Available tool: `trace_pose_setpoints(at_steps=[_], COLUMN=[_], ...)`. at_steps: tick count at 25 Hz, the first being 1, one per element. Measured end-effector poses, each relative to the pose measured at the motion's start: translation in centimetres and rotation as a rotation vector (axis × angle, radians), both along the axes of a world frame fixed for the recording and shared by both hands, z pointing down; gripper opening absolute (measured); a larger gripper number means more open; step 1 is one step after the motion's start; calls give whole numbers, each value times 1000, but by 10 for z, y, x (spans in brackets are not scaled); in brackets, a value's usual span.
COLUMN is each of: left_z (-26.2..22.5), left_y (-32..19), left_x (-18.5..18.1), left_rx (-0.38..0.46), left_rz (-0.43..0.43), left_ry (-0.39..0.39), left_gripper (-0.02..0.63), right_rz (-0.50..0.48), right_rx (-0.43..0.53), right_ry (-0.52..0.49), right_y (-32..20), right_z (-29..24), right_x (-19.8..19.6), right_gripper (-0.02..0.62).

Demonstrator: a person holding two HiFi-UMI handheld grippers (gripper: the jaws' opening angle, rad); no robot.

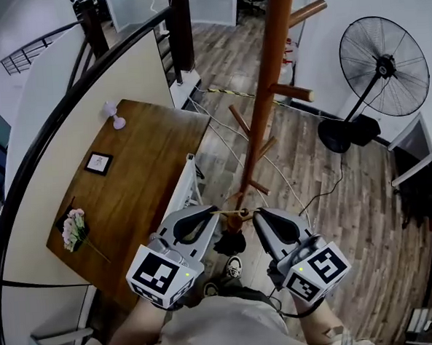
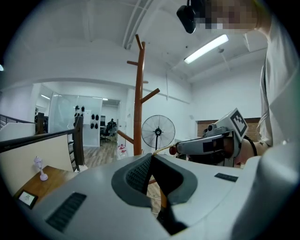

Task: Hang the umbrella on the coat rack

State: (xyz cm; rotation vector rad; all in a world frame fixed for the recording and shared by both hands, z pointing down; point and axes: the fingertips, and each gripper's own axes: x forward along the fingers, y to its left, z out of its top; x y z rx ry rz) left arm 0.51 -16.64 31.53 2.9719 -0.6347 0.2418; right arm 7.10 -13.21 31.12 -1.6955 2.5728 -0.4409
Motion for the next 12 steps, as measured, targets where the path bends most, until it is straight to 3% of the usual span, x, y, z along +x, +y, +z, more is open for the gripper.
trace_pose_setpoints(at_steps=[12], left_z=[34], left_y=[-40], left_x=[24], left_rx=[-38], left_rz=[-47], left_ry=[-59], left_gripper=[3], right_rz=[-63], right_rx=[-70], right_ry=[-50], right_y=[-38], right_z=[40], right_x=[22], right_gripper=[5])
